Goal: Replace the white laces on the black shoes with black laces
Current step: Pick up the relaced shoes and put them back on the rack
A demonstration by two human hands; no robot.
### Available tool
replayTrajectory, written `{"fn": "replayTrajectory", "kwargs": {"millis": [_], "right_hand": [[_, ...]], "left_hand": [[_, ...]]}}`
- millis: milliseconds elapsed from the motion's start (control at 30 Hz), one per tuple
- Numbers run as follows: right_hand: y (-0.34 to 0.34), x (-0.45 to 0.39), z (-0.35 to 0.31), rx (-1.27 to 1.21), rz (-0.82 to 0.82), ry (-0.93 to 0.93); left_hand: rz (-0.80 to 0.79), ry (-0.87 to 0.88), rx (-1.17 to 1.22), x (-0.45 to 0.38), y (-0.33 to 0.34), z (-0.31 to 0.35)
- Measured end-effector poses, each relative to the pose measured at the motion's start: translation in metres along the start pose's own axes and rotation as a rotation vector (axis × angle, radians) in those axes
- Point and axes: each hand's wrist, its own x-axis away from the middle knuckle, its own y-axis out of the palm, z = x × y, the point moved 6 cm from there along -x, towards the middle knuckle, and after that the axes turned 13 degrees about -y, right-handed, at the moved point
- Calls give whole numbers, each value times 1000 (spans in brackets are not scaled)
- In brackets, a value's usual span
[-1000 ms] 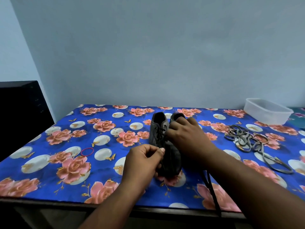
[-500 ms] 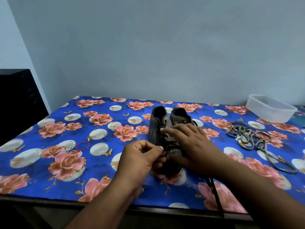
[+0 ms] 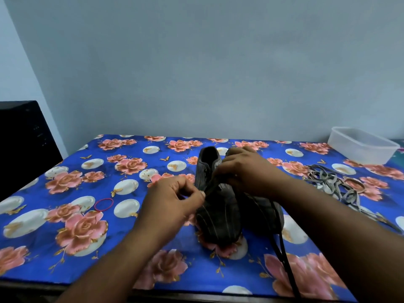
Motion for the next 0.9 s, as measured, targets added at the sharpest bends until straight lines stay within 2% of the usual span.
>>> {"fn": "replayTrajectory", "kwargs": {"millis": [133, 233, 333, 433, 567, 667, 733, 900], "right_hand": [[-6, -5, 27, -326, 134, 266], [-4, -16, 49, -389, 209, 465], [16, -32, 62, -271, 1, 611], [29, -42, 68, -163, -174, 720], [37, -54, 72, -148, -392, 794], [34, -61, 71, -176, -451, 770], [26, -60, 66, -242, -414, 773], [1, -40, 58, -370, -197, 768]], "left_hand": [[218, 124, -151, -48, -16, 14], [252, 151, -253, -89, -6, 23], [219, 109, -319, -126, 12, 19], [113, -31, -436, -153, 31, 6], [73, -101, -564, -166, 34, 2], [-22, -76, -656, -164, 33, 7], [-58, -25, -646, -158, 32, 10], [-82, 56, -611, -149, 38, -5]]}}
